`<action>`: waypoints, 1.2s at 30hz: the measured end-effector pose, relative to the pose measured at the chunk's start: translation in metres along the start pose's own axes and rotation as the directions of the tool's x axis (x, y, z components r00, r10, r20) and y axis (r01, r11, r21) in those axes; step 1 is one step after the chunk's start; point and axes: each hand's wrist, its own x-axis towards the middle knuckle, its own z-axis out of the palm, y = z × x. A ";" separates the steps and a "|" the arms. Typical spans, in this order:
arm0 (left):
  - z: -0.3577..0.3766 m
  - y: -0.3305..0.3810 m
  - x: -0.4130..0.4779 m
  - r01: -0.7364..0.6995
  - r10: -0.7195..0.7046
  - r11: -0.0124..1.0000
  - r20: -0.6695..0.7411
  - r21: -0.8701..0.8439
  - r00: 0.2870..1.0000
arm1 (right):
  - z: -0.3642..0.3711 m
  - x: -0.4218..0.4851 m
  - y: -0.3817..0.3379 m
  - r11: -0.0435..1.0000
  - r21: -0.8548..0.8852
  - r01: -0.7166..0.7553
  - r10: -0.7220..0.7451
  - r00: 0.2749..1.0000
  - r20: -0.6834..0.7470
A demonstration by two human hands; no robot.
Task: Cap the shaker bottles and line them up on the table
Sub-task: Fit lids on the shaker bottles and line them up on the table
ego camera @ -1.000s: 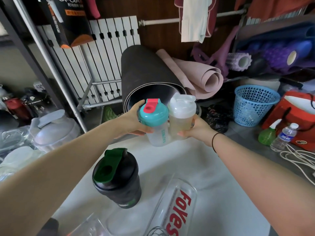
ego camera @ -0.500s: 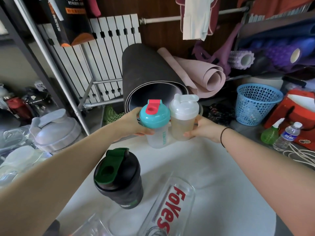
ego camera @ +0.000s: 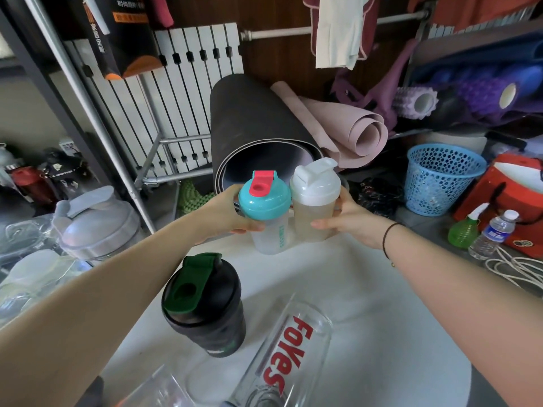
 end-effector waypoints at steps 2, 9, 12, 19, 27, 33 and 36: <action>0.000 -0.001 0.001 -0.001 0.001 1.000 0.004 0.011 1.000 | 0.006 -0.001 0.001 1.000 0.003 0.008 -0.007 0.998 -0.063; 0.000 0.001 -0.003 0.005 -0.005 1.000 0.003 0.019 1.000 | 0.003 -0.004 0.006 0.999 0.035 -0.012 0.014 0.999 -0.051; 0.000 0.001 -0.003 0.005 -0.005 1.000 0.002 0.023 1.000 | 0.011 -0.007 0.005 1.000 0.000 -0.003 0.003 0.991 -0.137; 0.001 0.003 -0.006 0.001 0.000 1.000 -0.017 0.017 1.000 | 0.021 -0.005 0.008 0.993 0.014 0.120 -0.112 0.955 -0.275; 0.009 0.009 -0.009 0.075 -0.063 0.995 -0.174 0.062 0.983 | 0.023 -0.009 0.003 0.994 -0.038 0.098 -0.101 0.991 -0.092; 0.013 0.017 -0.015 0.122 -0.104 0.986 -0.156 0.111 0.982 | 0.017 -0.002 0.001 0.996 -0.069 0.056 -0.064 0.990 -0.127; 0.013 0.019 -0.017 0.124 -0.109 0.987 -0.139 0.103 0.984 | 0.010 -0.005 -0.005 0.997 -0.074 0.033 -0.036 0.998 -0.048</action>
